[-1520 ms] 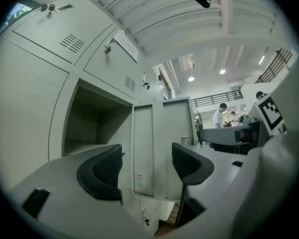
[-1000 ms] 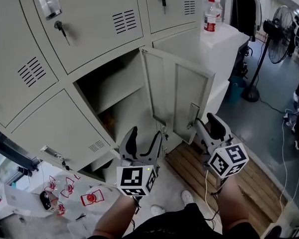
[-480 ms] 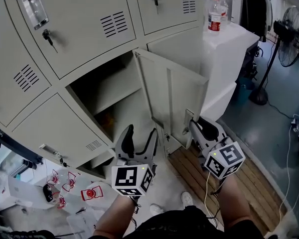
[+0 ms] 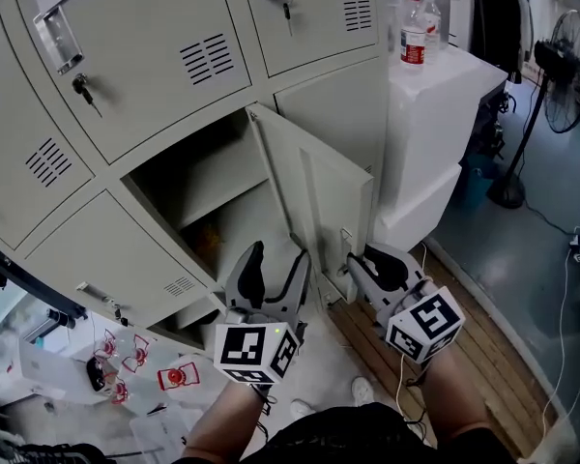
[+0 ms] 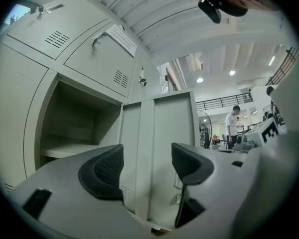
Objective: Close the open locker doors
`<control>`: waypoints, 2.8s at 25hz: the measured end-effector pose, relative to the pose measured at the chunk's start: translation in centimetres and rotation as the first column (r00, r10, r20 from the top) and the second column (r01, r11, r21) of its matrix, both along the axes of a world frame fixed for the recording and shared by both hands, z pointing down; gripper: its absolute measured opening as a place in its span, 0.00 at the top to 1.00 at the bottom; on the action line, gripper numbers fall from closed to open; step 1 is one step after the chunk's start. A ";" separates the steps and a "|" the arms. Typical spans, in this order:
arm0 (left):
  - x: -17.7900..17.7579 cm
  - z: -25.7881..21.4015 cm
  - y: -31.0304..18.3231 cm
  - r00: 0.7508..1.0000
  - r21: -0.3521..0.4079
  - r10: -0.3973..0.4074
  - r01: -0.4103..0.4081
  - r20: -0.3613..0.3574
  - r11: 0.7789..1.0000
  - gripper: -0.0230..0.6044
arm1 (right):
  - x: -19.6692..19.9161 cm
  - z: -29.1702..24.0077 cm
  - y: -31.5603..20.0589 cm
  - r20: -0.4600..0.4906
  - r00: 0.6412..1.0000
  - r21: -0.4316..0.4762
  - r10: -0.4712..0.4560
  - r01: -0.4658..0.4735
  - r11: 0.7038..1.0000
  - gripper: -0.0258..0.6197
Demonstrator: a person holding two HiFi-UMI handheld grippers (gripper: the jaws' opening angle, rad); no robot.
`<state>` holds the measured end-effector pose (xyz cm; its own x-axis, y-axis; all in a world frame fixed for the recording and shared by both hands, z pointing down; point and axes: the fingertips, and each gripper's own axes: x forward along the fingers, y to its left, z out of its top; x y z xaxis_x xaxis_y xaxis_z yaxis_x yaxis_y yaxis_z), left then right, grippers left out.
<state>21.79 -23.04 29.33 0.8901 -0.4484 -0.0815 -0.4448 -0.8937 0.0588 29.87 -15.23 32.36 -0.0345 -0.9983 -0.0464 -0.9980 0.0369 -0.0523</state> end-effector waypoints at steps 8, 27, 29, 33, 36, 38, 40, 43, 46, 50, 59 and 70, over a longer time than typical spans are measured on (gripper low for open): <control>-1.4 -1.7 0.9 0.998 -0.027 0.040 -0.042 -0.052 0.999 0.49 | -3.4 -0.1 -0.5 -0.050 0.995 0.008 -0.087 0.088 0.996 0.80; -4.1 -2.9 1.6 0.999 0.040 0.038 -0.037 -0.012 0.998 0.50 | -11.5 0.0 -4.3 -0.134 0.951 -0.012 -0.279 0.280 0.960 0.78; -4.7 -2.8 0.8 1.000 0.054 0.000 0.000 0.000 0.999 0.55 | -12.0 -0.2 -4.7 -0.123 0.946 -0.004 -0.299 0.301 0.954 0.78; -5.7 -2.9 0.2 0.999 0.074 -0.032 0.032 0.010 0.997 0.57 | -12.7 -0.7 -5.0 -0.129 0.940 0.015 -0.317 0.322 0.947 0.78; -6.8 -2.9 -0.4 0.997 0.090 -0.078 0.076 0.017 0.993 0.62 | -13.0 -1.0 -5.1 -0.133 0.936 0.033 -0.327 0.334 0.942 0.78; -7.6 -2.9 -1.1 0.994 0.090 -0.112 0.110 0.015 0.990 0.66 | -13.1 -1.1 -5.3 -0.131 0.935 0.038 -0.329 0.337 0.941 0.78; -8.4 -2.9 -1.8 0.988 0.090 -0.150 0.148 0.016 0.985 0.72 | -13.1 -1.2 -5.6 -0.128 0.935 0.044 -0.330 0.338 0.940 0.78; -9.5 -2.8 -3.0 0.978 0.092 -0.210 0.207 0.023 0.974 0.81 | -13.2 -1.4 -6.3 -0.114 0.935 0.054 -0.336 0.344 0.938 0.78; -10.4 -2.7 -4.2 0.969 0.095 -0.246 0.243 0.026 0.966 0.81 | -13.4 -1.6 -7.0 -0.097 0.934 0.061 -0.345 0.352 0.934 0.78; -11.2 -2.8 -5.7 0.957 0.101 -0.289 0.285 0.028 0.953 0.81 | -13.6 -1.7 -8.1 -0.077 0.933 0.070 -0.353 0.358 0.931 0.78; -12.7 -2.7 -9.2 0.922 0.105 -0.386 0.381 0.029 0.919 0.80 | -13.3 -2.3 -10.7 -0.051 0.936 0.073 -0.350 0.353 0.933 0.78; -13.6 -2.7 -12.7 0.874 0.126 -0.485 0.478 0.030 0.869 0.83 | -10.9 -2.8 -16.1 -0.031 0.958 0.051 -0.285 0.287 0.957 0.78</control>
